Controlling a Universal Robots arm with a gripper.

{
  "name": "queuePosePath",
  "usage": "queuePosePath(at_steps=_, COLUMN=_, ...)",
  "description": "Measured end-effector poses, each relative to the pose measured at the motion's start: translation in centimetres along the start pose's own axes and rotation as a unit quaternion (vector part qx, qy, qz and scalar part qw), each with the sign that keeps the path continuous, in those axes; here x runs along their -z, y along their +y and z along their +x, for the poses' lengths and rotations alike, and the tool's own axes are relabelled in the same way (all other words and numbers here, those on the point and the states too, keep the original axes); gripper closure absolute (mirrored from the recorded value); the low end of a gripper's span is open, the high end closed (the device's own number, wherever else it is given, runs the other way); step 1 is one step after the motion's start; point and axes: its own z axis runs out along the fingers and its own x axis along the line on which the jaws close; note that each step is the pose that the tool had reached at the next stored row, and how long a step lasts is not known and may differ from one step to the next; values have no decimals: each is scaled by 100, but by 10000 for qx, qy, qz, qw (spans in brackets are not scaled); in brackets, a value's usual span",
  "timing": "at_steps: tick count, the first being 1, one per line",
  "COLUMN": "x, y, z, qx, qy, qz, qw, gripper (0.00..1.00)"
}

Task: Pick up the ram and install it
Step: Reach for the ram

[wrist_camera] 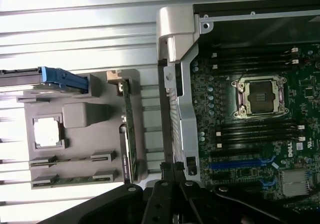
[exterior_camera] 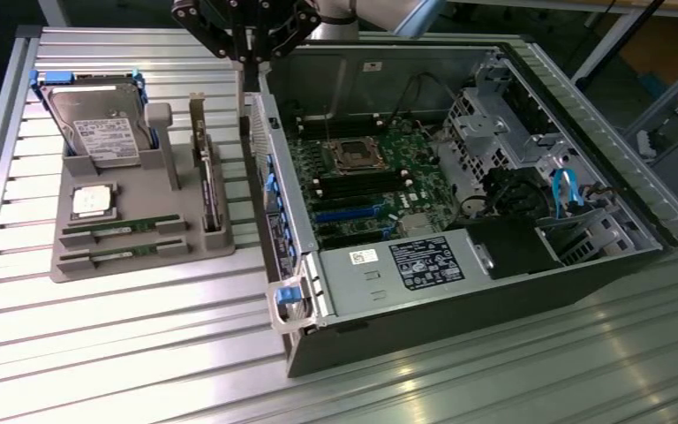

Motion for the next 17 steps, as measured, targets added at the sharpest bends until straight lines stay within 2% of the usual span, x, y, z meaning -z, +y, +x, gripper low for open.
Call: queuePosePath(at_steps=17, x=10, y=-25, z=339, qx=0, qy=0, qz=0, qw=10000, gripper=90)
